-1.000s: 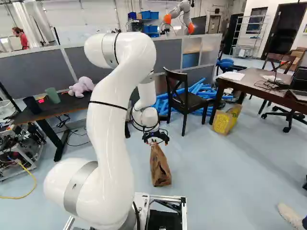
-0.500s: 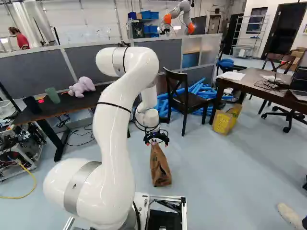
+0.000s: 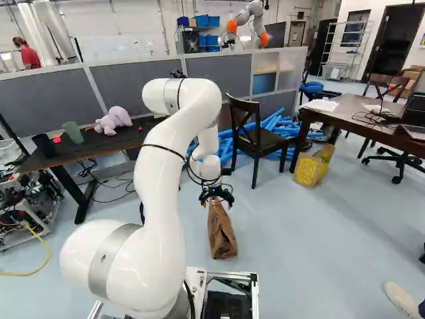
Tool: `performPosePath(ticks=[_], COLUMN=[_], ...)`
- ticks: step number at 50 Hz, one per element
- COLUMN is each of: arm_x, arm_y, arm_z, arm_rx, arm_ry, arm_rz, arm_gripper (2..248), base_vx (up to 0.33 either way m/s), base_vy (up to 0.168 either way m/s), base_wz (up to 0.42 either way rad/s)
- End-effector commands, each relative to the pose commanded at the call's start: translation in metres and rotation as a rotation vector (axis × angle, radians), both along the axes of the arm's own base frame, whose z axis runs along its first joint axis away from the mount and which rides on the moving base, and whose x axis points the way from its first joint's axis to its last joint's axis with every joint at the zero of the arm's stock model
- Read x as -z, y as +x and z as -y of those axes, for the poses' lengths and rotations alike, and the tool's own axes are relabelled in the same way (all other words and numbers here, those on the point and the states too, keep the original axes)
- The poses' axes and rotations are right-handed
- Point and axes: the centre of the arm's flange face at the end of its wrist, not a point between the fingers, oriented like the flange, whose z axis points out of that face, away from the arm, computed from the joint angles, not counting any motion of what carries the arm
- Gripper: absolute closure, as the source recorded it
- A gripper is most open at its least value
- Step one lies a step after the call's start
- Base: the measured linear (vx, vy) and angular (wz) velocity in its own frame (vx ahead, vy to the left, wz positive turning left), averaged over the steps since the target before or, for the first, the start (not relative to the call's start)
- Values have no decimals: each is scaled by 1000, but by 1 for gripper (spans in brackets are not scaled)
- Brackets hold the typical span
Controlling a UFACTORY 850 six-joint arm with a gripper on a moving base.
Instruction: Pick up the bag on the ground and place it on the table
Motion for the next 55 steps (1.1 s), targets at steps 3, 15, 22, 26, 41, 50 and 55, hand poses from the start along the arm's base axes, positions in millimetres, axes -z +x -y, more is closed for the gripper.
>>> performPosePath(ticks=[3,15,22,26,41,50,55], arm_x=[5,23,34,40,63,77,85], arm_y=[0,3,5,6,8,10,11], arm_z=[0,0,1,1,1,1,1], arm_rx=[-11,-116,-181,-221,-329,-335,-336], arm_ry=[0,2,3,4,8,9,8], arm_rz=[-9,-25,-24,-26,-38,-39,-34], arm_gripper=[3,3,3,3,3,3,3], base_vx=[0,0,0,0,0,0,0], base_vy=[0,0,0,0,0,0,0], base_wz=[0,0,0,0,0,0,0])
